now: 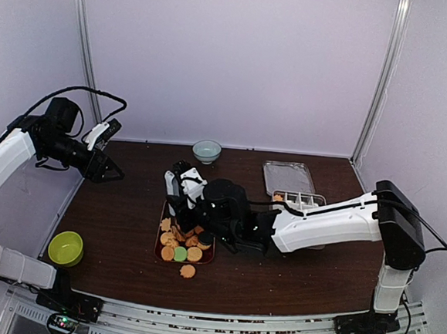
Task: Pack the cookies
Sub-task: Pick up the fake cookies from the plate, then place the fake cookies in the empty pocket of the box.
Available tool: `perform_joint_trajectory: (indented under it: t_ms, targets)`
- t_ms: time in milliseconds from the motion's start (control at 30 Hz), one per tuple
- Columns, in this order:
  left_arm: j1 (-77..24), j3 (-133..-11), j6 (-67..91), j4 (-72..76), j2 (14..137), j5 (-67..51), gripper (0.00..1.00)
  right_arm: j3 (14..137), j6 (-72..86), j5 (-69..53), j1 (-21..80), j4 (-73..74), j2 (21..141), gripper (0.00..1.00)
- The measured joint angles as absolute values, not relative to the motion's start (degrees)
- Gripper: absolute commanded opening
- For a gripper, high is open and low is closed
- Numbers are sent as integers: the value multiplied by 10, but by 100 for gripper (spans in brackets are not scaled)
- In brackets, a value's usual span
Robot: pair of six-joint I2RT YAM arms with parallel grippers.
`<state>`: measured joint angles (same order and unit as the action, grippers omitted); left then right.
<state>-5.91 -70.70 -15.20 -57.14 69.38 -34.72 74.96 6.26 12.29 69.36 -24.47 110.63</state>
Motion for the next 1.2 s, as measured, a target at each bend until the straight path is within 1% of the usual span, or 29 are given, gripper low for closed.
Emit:
perform_joint_trajectory:
  t_ms: [100,167,467,667,800,933,1067,1200]
  targets:
    - [-59,-707,-152,-572,694,-347,73,750,60,132,693,-241,1106,5]
    - [-59,-707,-152,-572,694,-347,73,750,60,135,693,-241,1106,0]
    - [-59,-707,-152,-572,694,-347,73,736,66,135,689,-242,1075,0]
    - [-59,-707,-152,-572,695,-347,73,687,72,131,662,-247,974,0]
    - [-59,-707,-152,-572,695,-347,73,639,62,140,616,-251,886,0]
    - [-59,-707,-152,-572,695,-347,73,582,50,159,535,-244,821,0]
    - [-59,-707,-152,-572,698,-348,73,521,34,186,451,-221,788,0]
    - [-59,-707,-152,-572,701,-349,73,482,21,204,406,-196,779,0]
